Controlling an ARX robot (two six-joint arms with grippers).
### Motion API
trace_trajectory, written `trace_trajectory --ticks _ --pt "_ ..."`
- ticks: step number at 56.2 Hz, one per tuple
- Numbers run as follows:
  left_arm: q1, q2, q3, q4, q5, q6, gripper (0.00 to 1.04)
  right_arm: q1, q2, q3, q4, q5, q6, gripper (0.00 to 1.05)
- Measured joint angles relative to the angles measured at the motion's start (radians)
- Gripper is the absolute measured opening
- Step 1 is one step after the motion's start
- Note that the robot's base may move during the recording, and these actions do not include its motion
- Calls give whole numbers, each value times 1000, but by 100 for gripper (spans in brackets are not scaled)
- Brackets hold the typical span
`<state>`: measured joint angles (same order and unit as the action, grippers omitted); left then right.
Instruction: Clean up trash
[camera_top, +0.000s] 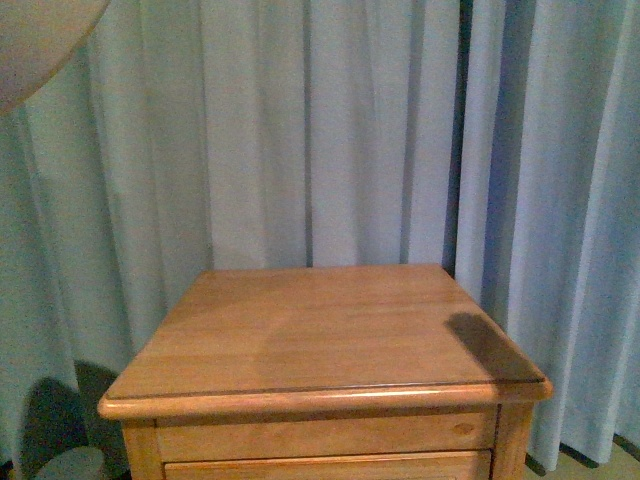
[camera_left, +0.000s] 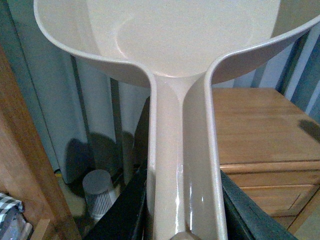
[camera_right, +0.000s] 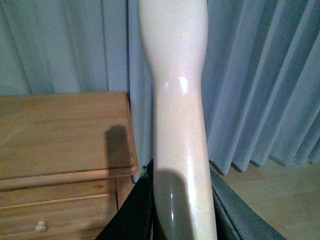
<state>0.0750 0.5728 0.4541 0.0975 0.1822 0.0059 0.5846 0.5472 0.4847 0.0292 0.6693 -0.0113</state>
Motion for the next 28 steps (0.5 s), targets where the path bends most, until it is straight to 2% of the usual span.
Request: trace_trajectory --ticks 28 --pt "-5 -2 -1 0 -2 0 27 0 -10 0 0 10 8 20"
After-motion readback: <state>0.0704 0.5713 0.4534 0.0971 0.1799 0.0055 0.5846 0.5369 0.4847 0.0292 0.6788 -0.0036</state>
